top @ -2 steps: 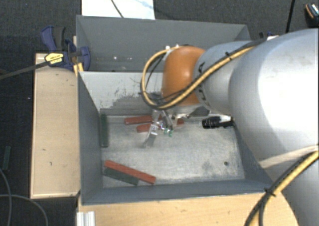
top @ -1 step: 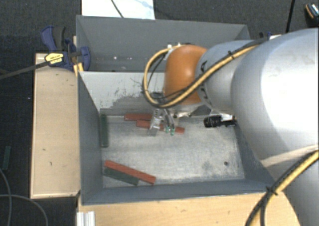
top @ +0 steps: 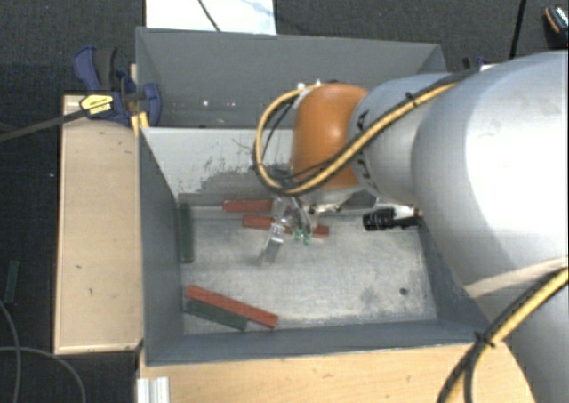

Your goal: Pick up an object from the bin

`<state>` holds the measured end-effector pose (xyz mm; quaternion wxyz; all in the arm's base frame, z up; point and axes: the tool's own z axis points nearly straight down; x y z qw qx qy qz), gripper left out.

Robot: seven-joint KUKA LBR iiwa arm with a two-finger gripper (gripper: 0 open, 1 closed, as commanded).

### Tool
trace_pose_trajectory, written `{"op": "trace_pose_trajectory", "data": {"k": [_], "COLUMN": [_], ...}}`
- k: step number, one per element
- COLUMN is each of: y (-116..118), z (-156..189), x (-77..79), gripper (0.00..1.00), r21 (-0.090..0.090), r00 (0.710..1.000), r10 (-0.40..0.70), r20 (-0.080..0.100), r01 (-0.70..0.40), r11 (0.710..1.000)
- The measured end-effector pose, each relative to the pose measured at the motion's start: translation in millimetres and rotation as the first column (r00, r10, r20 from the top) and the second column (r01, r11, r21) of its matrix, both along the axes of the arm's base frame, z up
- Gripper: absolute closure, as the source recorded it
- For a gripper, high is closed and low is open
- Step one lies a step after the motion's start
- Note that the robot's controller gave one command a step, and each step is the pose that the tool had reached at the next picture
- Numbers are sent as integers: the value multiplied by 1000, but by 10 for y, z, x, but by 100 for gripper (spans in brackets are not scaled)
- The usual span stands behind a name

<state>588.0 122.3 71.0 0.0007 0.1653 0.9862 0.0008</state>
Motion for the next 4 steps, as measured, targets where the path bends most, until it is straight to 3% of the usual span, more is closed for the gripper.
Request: {"op": "trace_pose_trajectory", "data": {"k": [1, 2, 3, 4], "y": [-9, -334, -240, -170], "z": [15, 19, 24, 1491], "x": [20, 40, 66, -193], "gripper": [100, 100, 100, 100], "r21": [-1, -1, -11, -11], "r00": [1000, 956, 422, 388], "r10": [2, 294, 907, 922], "r20": [5, 6, 7, 5], "r01": [-2, -294, -907, -921], "r11": [1000, 956, 422, 388]}}
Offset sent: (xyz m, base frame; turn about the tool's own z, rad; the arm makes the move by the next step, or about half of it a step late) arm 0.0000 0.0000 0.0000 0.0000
